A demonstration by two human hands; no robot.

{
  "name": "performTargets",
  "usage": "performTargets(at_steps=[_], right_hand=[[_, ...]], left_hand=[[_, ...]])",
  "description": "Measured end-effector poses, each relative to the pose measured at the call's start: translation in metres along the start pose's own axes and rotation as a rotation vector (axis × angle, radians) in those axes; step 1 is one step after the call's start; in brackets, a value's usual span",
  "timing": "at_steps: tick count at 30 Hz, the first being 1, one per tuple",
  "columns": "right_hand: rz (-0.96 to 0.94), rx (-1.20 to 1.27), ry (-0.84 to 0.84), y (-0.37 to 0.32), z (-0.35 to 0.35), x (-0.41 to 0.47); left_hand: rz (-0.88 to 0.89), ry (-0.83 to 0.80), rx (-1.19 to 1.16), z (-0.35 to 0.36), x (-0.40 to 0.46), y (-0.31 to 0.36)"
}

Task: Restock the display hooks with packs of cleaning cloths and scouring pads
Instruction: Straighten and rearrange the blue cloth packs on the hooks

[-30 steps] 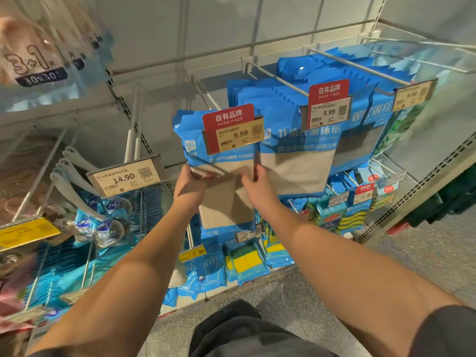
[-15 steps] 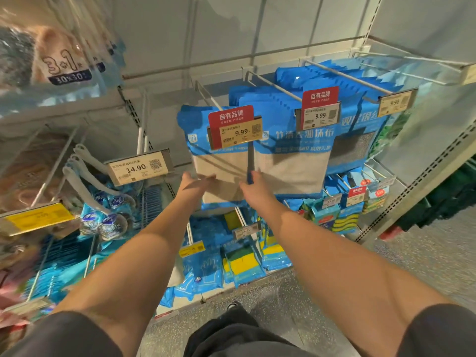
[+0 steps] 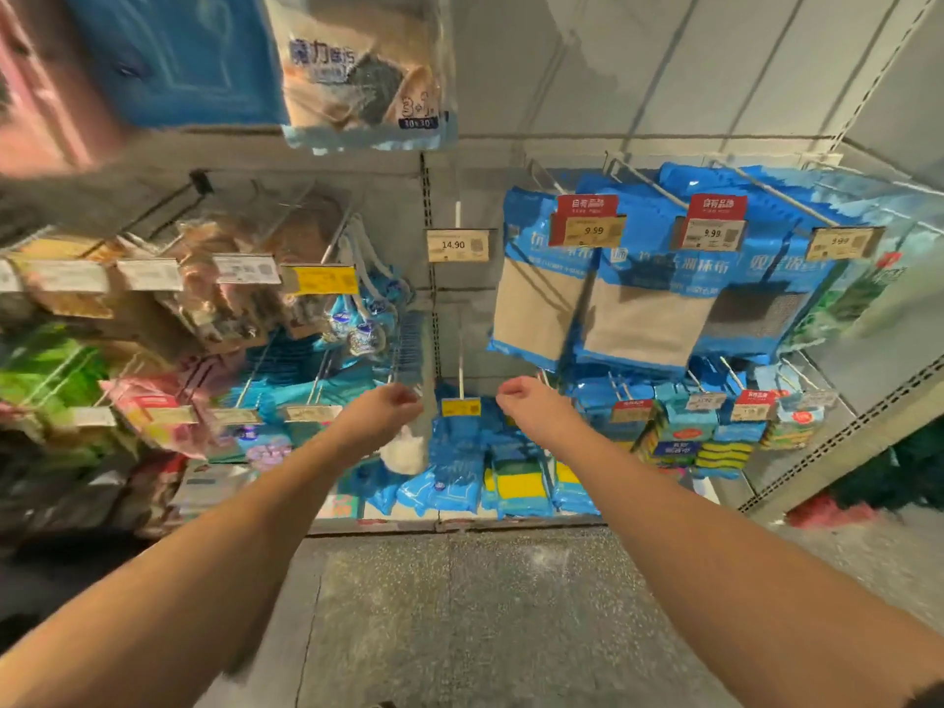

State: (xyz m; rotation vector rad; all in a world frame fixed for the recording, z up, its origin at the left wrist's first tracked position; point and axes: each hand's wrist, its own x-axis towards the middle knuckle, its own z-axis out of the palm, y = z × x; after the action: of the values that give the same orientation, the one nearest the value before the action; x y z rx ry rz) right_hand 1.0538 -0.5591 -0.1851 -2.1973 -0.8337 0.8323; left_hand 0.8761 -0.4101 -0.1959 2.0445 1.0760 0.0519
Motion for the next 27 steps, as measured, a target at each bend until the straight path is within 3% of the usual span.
performTargets(at_steps=[6, 12, 21, 27], right_hand=[[-0.212, -0.251, -0.19, -0.069, 0.096, -0.068], [-0.329, -0.387, -0.257, -0.144, 0.225, -0.152], [-0.451, -0.517, -0.271, -0.254, 0.395, -0.264], [-0.506, -0.523, -0.256, -0.329, 0.485, -0.286]], left_hand=[[-0.061, 0.129, 0.108, -0.067, -0.096, -0.097], [-0.072, 0.231, 0.195, -0.146, -0.212, -0.215], [-0.087, 0.26, 0.274, -0.267, -0.364, -0.342], [-0.111, 0.374, 0.285, -0.352, -0.403, -0.418]])
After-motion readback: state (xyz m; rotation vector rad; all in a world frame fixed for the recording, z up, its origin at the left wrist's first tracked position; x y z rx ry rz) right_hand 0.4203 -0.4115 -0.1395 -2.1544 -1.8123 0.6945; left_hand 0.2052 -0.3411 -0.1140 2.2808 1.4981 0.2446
